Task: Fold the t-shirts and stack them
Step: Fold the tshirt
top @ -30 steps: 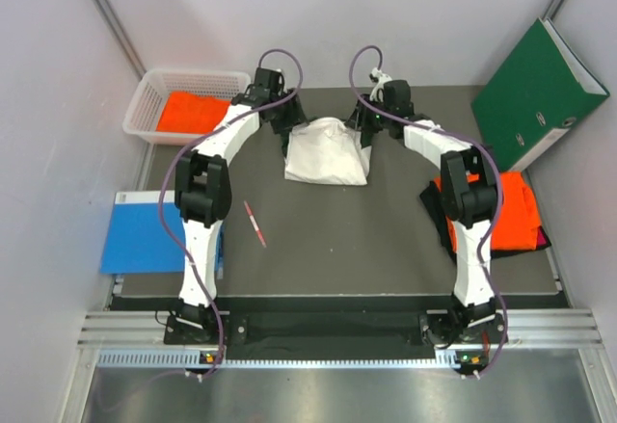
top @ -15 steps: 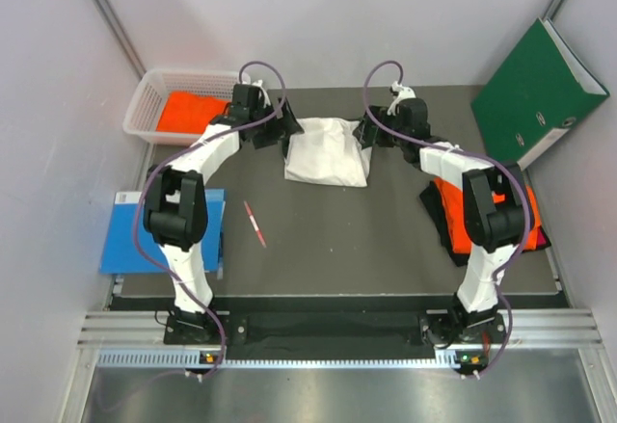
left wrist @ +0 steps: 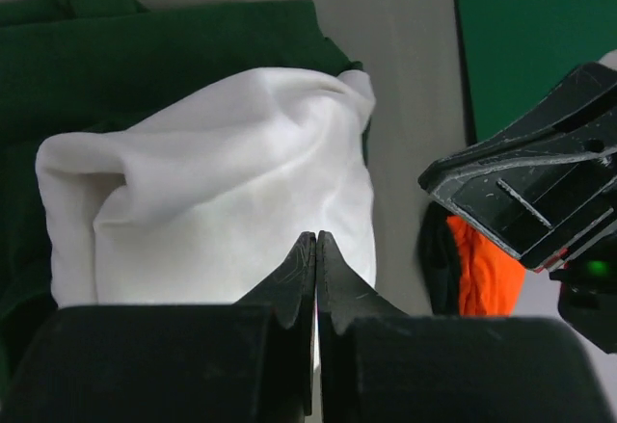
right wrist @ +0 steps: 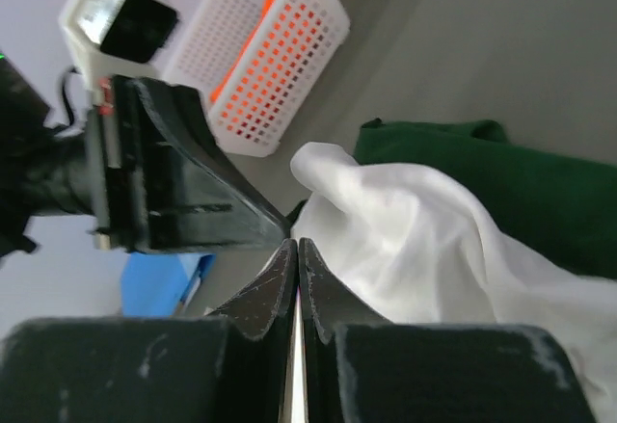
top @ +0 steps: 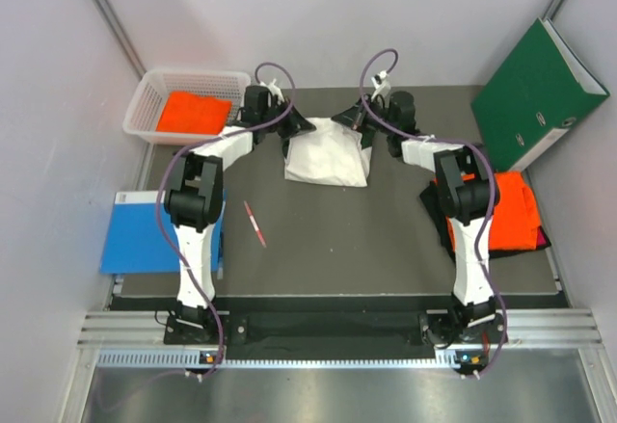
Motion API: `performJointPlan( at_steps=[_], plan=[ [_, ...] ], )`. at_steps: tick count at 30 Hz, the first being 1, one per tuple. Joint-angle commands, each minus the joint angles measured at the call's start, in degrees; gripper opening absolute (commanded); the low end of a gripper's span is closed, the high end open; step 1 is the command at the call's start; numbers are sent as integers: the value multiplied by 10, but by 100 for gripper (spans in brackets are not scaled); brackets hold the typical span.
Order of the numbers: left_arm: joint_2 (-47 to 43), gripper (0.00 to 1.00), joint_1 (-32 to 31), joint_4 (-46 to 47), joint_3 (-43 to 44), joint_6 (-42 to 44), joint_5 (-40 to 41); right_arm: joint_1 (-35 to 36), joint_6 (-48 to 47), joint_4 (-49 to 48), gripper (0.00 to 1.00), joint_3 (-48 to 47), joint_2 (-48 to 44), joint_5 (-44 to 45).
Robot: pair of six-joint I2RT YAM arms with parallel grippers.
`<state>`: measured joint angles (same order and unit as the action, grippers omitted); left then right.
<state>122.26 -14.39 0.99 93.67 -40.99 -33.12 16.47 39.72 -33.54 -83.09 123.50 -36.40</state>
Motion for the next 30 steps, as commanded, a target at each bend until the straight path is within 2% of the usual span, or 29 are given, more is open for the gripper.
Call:
performJointPlan(
  at_steps=[1,6,14,19,24,27,30],
  plan=[
    [53,0,-1,89,33,-57,-53,0,142,-133,0,-75,83,-101],
    [113,0,3,91,82,-63,-46,-5,156,-127,0,-104,140,-93],
    [170,0,17,94,136,-64,-26,-13,89,-16,0,-181,196,-29],
    [191,0,31,103,142,-70,-13,-15,67,50,0,-230,225,11],
    [234,0,38,68,176,-54,-15,-19,52,102,0,-254,247,43],
    [232,0,42,62,164,-50,-9,-21,48,124,0,-246,243,52],
    [187,0,43,103,105,-50,-11,-21,39,143,0,-234,222,53]
  ],
)
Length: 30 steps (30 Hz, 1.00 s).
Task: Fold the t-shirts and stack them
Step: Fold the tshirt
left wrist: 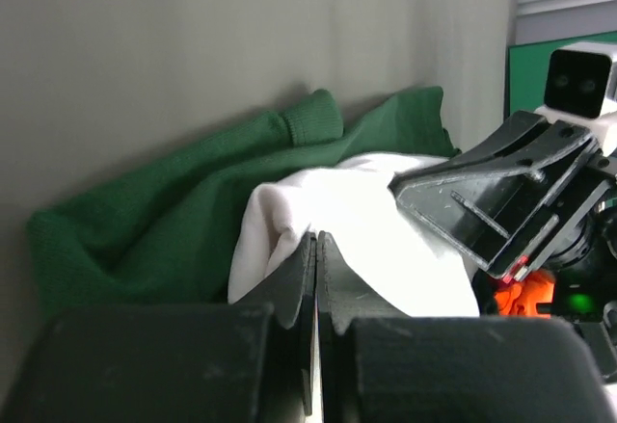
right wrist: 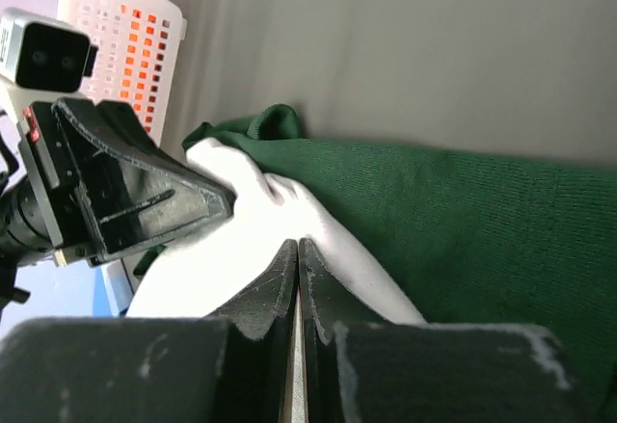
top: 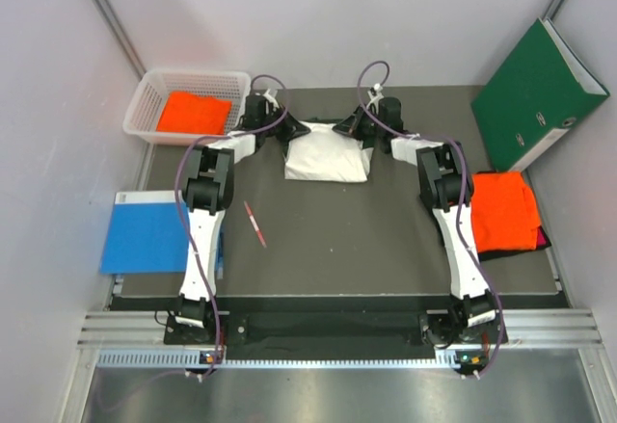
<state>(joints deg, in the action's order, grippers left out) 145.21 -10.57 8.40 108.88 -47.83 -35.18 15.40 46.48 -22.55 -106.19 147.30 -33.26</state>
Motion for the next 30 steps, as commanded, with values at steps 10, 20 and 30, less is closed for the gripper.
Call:
performJointPlan(
  at_steps=[10,20,30],
  plan=[
    [-283,0,5,97,-268,39,44,-10,-78,17,0,109,-121,23],
    [-382,0,-9,60,-417,78,61,-26,-119,22,89,333,-342,91],
    [-447,99,-138,-58,-447,143,155,-36,-190,165,100,434,-505,189]
  ],
)
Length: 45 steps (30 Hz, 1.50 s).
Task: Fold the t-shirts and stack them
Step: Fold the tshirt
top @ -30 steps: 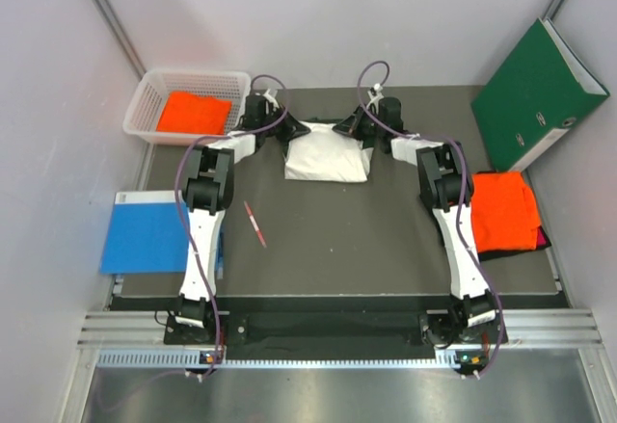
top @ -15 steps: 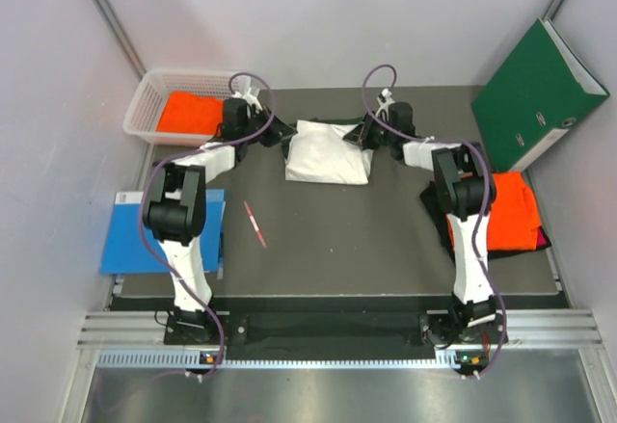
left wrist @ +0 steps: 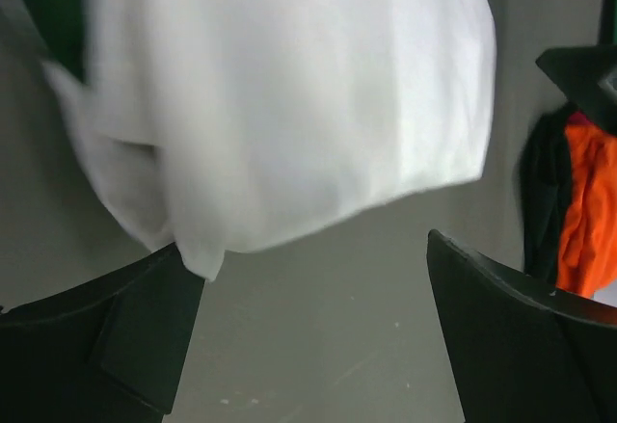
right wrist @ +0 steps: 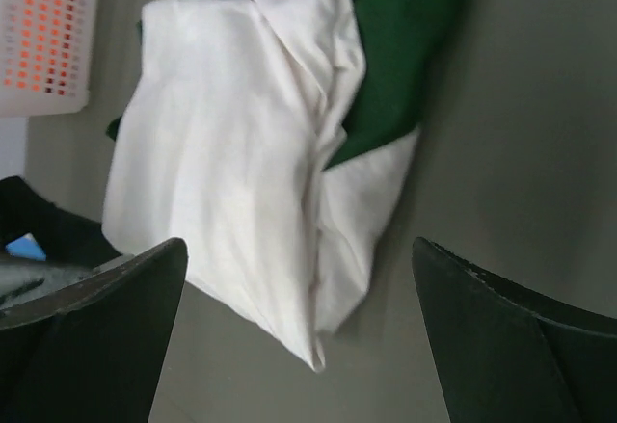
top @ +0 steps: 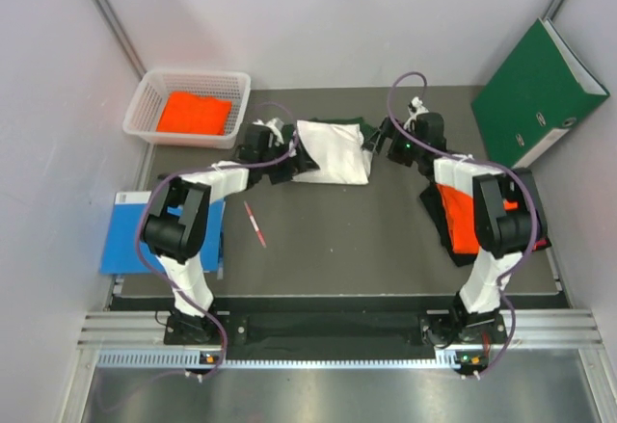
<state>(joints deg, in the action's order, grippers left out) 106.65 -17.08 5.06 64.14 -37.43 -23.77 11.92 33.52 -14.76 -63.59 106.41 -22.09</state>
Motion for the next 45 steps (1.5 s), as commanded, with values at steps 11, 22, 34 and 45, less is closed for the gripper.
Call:
performJointPlan(
  at_steps=[11,22,34,45],
  plan=[
    [-43,99,-167,-8,-1,8,32,147,-188,479,100,-105,-163,582],
    [-115,99,-137,-153,43,76,116,213,36,793,93,-116,58,897],
    [-173,99,-52,-153,4,77,73,216,230,963,47,-136,201,946],
    [-201,99,-28,-171,-6,87,79,231,67,810,0,-119,131,899]
  ],
)
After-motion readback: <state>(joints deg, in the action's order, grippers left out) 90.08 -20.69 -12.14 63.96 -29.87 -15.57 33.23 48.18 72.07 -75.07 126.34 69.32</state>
